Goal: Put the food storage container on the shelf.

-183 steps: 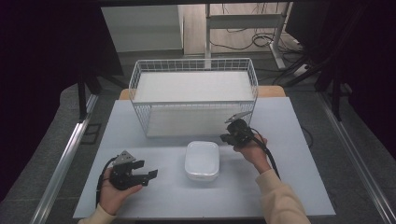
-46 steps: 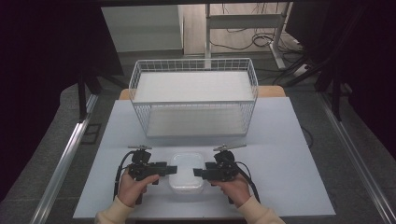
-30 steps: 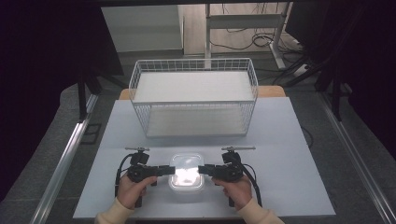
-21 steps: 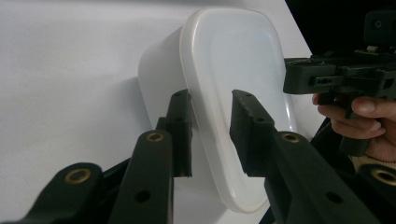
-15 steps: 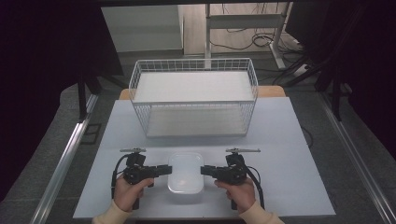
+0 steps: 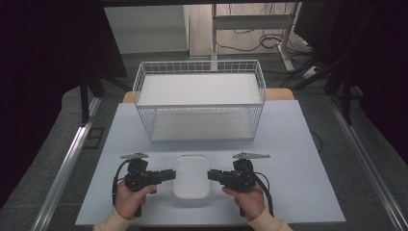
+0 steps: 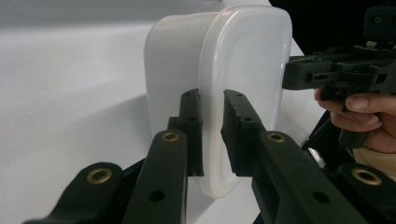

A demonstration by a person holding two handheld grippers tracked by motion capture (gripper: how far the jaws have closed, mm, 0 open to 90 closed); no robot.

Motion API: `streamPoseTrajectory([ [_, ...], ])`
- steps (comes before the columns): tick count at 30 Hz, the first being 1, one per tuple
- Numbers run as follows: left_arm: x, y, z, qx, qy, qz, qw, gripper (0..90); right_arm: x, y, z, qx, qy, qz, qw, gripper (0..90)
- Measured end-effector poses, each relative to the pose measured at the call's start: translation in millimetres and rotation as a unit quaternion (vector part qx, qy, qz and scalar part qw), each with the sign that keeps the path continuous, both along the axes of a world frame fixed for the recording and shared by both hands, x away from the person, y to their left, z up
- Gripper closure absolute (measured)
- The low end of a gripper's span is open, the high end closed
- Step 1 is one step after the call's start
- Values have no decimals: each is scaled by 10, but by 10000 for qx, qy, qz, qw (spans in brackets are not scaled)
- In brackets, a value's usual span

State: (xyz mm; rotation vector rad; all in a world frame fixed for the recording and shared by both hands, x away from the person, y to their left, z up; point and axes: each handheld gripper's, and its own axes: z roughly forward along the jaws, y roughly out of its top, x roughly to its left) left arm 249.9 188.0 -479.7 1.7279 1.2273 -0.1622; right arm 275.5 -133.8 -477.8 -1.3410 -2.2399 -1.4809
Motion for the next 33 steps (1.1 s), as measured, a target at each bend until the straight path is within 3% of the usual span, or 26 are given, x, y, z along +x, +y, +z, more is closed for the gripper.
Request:
streamPoseTrajectory([
  [6,-19,2,59,-5,-131,11,9999,793,-20,-1,81,1,-221,38,9997,800],
  [16,-89,-13,262,34,-546,36,9985,793,-66,-9,294,-32,-649,108,9978,800],
  [27,-48,-35,387,55,-758,22,9971,793,-41,-29,428,-42,-836,115,9964,801],
  [33,11,-43,526,52,-902,12,9959,793,0,-42,553,-7,-962,112,9953,802],
])
